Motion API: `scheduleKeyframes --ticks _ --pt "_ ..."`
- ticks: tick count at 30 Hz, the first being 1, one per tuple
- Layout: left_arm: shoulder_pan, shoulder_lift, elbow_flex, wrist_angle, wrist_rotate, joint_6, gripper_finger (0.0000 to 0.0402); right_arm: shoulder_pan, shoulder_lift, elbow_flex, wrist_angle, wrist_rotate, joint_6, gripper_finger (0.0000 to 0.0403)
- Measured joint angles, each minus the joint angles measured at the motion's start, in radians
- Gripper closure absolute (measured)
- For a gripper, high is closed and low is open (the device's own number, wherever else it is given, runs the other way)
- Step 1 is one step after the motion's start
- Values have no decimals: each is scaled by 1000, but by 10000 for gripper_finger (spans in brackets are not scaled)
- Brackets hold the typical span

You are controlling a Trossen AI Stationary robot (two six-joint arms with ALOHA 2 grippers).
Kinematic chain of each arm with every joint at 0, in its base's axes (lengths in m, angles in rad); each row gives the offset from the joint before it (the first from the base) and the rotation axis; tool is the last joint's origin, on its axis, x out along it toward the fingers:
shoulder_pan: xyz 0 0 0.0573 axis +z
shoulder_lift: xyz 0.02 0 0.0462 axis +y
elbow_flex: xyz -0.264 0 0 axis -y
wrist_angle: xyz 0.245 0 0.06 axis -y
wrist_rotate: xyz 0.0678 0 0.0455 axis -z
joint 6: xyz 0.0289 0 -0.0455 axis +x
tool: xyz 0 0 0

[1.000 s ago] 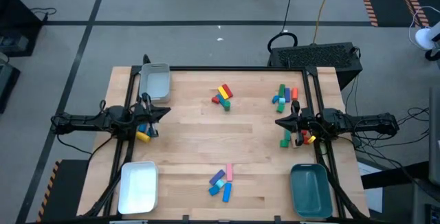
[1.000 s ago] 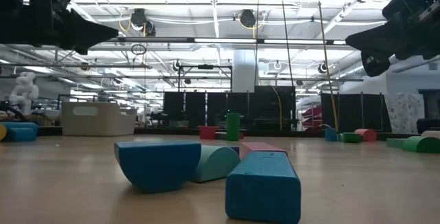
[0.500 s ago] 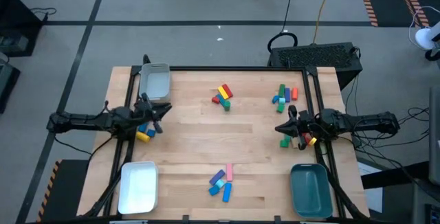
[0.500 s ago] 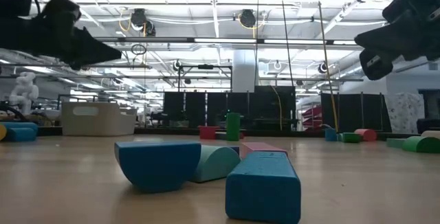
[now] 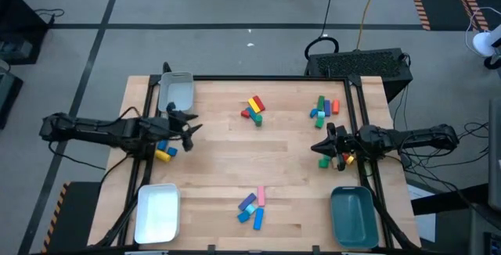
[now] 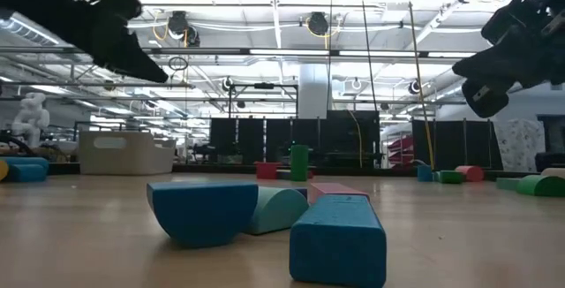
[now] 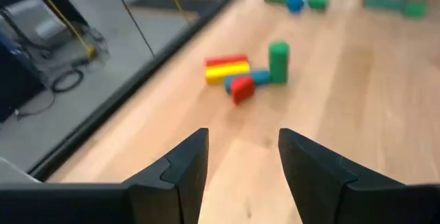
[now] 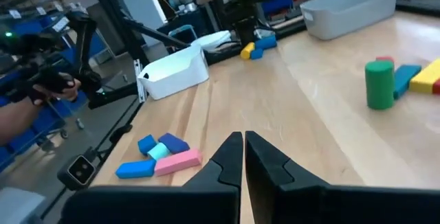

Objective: Sort blocks by size
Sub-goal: Put the blue half-circle block into the gray bin

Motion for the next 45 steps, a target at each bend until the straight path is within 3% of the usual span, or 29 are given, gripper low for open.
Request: scheduleKeyframes --ticks 4,9,11,15,18,23,28,33,37,41,45 --pt "0 96 101 -84 119 6 221 2 -5 44 -117 44 53 403" --pt "0 178 183 -248 257 2 221 2 -37 146 -488 241 125 403" --pt "0 197 203 -327 275 1 221 4 -49 153 -481 307 140 403" --pt "-5 213 230 -425 322 -31 221 4 -58 151 -497 320 152 403" --pt "-13 222 263 -465 374 -64 221 8 -55 151 -495 320 154 403" --pt "-21 266 313 -542 363 -146 221 62 -55 145 -487 319 139 403" --pt "-20 389 415 -760 339 -175 221 135 -55 145 -477 346 156 403" --pt "-19 520 449 -926 363 -173 221 223 -52 100 -310 425 149 403" --pt "-27 606 434 -1007 425 -125 221 248 -26 75 -193 481 121 403" --pt "-42 646 431 -1005 429 -26 221 249 27 33 -41 473 33 392" --pt "-52 653 429 -972 410 65 221 249 82 30 -4 471 -72 365"
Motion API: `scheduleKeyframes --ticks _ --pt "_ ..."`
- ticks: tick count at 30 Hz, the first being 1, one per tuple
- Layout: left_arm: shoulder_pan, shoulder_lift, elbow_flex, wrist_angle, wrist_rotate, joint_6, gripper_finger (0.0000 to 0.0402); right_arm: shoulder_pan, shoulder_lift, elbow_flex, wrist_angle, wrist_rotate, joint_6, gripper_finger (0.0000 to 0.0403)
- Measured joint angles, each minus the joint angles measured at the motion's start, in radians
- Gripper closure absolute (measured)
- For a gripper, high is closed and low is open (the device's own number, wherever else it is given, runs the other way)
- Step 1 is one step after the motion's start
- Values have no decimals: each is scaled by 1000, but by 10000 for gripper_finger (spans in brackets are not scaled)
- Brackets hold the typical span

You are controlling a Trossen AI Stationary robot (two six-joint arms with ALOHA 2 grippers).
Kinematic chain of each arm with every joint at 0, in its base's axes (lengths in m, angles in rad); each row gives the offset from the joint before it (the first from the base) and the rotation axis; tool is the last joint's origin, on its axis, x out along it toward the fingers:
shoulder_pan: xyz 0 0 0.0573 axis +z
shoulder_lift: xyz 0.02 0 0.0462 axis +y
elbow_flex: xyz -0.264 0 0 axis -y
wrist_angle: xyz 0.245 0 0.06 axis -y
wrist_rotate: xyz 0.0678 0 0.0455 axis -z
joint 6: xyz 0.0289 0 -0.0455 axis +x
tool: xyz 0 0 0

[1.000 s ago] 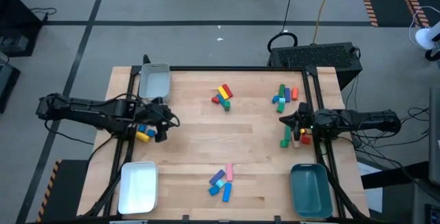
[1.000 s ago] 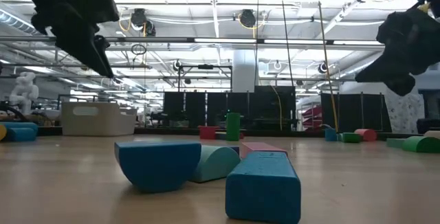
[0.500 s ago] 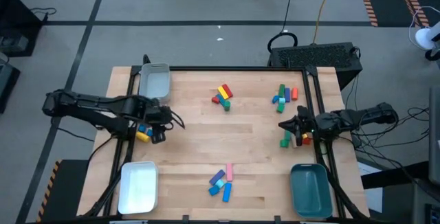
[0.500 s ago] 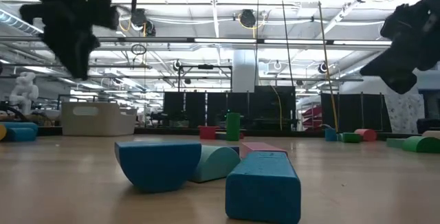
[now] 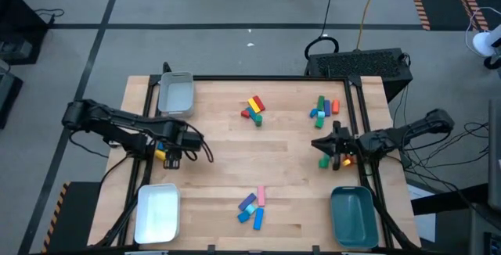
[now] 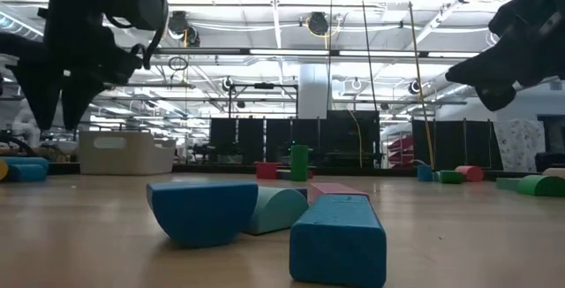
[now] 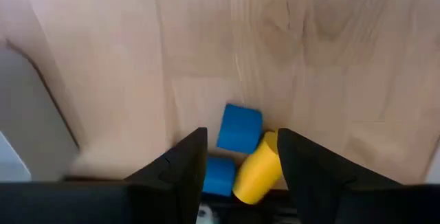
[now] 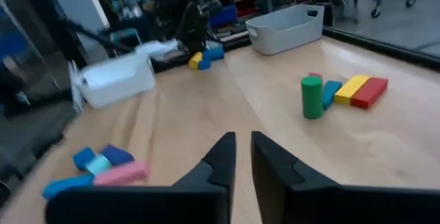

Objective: Sort blocks by size
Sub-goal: Put the blue half-circle block into the gray bin

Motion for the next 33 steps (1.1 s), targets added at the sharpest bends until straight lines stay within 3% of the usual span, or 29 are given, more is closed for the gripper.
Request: scheduleKeyframes --ticks 9,15,19,26,33 --pt "0 6 -32 28 -2 21 213 -1 152 0 236 10 -114 247" --pt "18 46 -32 28 -3 17 141 -37 287 0 338 22 -67 178" --pt "27 130 -31 36 -3 17 112 -79 404 0 418 59 -91 168" --pt "24 280 -29 35 1 16 109 -132 583 1 623 24 -141 167" --pt "22 322 -29 35 5 16 109 -132 678 2 683 20 -162 167"
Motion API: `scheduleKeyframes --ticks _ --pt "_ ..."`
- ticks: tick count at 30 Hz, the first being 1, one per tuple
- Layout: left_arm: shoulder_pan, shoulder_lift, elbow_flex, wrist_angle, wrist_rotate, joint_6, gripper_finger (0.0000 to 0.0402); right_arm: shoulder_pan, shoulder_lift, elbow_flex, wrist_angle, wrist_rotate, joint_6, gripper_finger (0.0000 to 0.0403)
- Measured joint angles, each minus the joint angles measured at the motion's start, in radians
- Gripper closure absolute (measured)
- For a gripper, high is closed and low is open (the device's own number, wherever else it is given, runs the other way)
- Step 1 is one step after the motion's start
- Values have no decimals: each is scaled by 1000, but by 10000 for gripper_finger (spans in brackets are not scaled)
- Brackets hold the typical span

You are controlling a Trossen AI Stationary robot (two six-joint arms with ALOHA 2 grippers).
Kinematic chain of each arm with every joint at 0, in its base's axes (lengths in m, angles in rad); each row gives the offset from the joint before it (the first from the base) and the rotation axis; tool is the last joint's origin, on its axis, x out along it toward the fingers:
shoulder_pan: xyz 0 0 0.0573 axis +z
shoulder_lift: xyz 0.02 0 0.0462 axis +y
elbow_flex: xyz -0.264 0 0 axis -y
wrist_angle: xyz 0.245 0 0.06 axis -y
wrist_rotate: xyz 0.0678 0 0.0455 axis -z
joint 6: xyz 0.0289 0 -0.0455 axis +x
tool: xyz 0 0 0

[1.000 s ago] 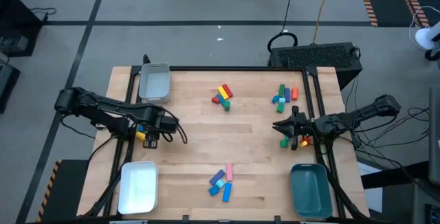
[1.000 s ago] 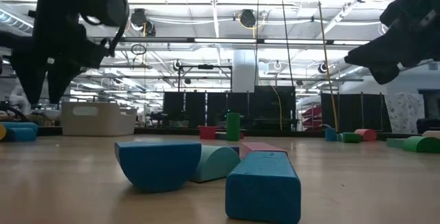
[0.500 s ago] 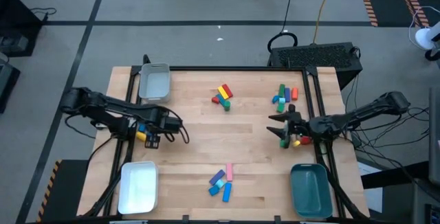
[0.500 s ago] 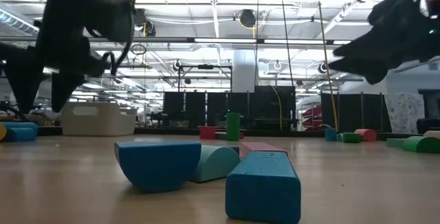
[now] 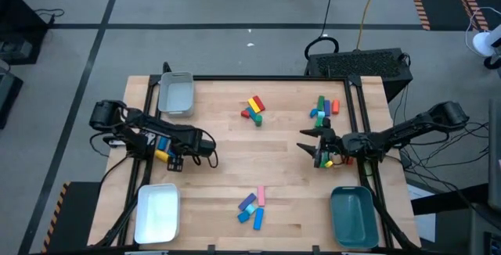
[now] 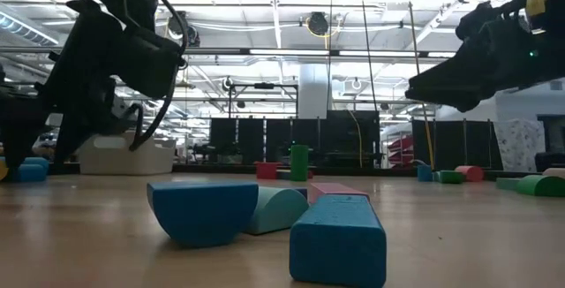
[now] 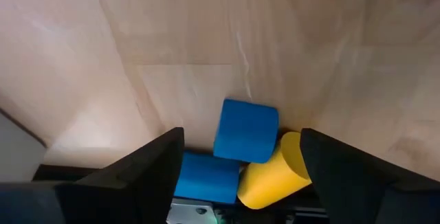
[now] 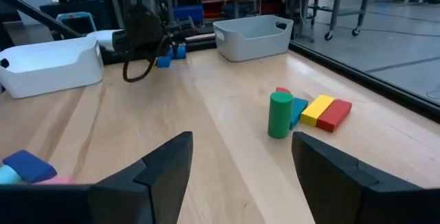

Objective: Sort blocks by size
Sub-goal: Put the blue half-circle block into the gray bin

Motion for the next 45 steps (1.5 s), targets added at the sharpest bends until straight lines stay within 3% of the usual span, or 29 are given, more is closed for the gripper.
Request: scheduleKeyframes --ticks 8,18,24,34,45 --pt "5 0 -19 49 -16 1 109 0 39 21 39 -2 -32 167" --pt "7 90 -12 43 3 1 114 0 75 61 29 -23 -54 167" --pt "25 141 -13 30 14 3 151 0 83 61 16 -22 -54 167" --pt "29 142 -5 28 -31 -7 267 0 83 61 13 -21 -61 196" --pt "33 95 82 -26 -85 -163 266 0 82 61 16 -21 -77 231"
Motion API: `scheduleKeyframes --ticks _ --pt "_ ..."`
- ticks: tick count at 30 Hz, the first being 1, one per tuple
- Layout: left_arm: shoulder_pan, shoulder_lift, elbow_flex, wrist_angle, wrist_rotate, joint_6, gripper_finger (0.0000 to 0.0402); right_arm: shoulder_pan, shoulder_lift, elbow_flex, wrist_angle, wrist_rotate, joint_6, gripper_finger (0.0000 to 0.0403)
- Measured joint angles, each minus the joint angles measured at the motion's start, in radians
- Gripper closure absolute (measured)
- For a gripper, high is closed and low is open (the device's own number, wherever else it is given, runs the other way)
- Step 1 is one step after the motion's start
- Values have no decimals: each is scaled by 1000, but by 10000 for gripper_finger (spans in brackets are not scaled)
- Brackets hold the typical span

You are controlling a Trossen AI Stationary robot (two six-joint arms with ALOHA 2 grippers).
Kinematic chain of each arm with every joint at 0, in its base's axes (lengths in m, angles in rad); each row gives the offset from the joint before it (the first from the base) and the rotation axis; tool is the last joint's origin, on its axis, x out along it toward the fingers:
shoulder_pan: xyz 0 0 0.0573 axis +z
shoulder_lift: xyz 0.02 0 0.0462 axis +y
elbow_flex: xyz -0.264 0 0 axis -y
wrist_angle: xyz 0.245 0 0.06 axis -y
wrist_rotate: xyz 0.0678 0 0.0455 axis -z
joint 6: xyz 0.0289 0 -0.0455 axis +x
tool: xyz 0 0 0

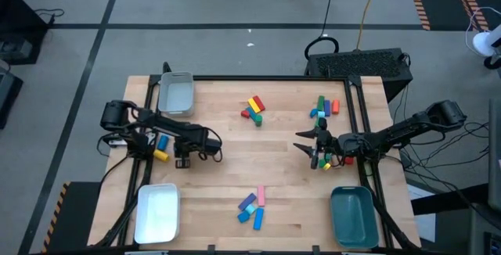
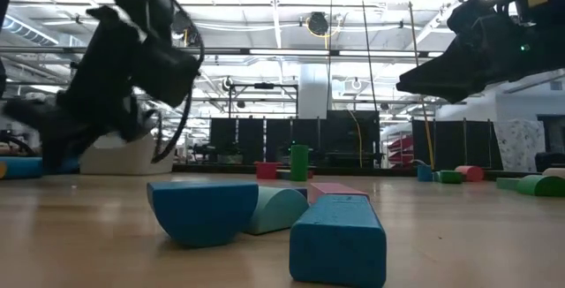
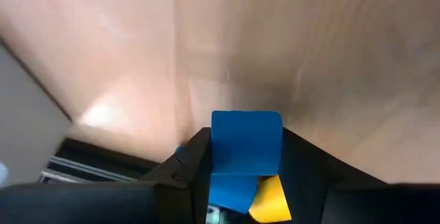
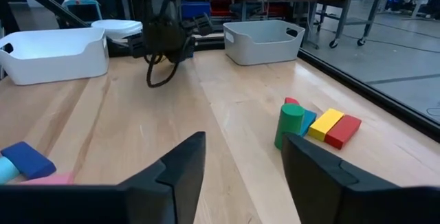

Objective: Sort blocks by size
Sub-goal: Put the blue half-circle block into the gray bin

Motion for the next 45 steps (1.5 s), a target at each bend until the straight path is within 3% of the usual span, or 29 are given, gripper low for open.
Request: scheduleKeyframes --ticks 6,10,13,19,25,29,33,39,45 --pt "41 -63 96 -5 -31 -35 265 0 0 0 0 0 0 236" --pt "103 -117 139 -8 -171 -80 264 0 0 0 2 0 5 236" --pt "176 -159 168 -19 -274 -121 264 0 0 0 8 0 8 236" --pt "342 -247 223 -12 -386 -152 263 0 0 0 8 0 8 236" --pt "520 -278 228 106 -478 -148 263 0 0 0 8 0 19 236" --pt "636 -231 228 202 -452 -120 263 0 0 0 8 0 51 236" --pt "727 -185 228 264 -364 -117 263 0 0 0 9 0 78 236" --pt "820 -133 228 264 -299 -96 259 0 0 0 -8 0 112 236" --pt "889 -118 228 276 -278 -87 227 0 0 0 -39 0 136 236"
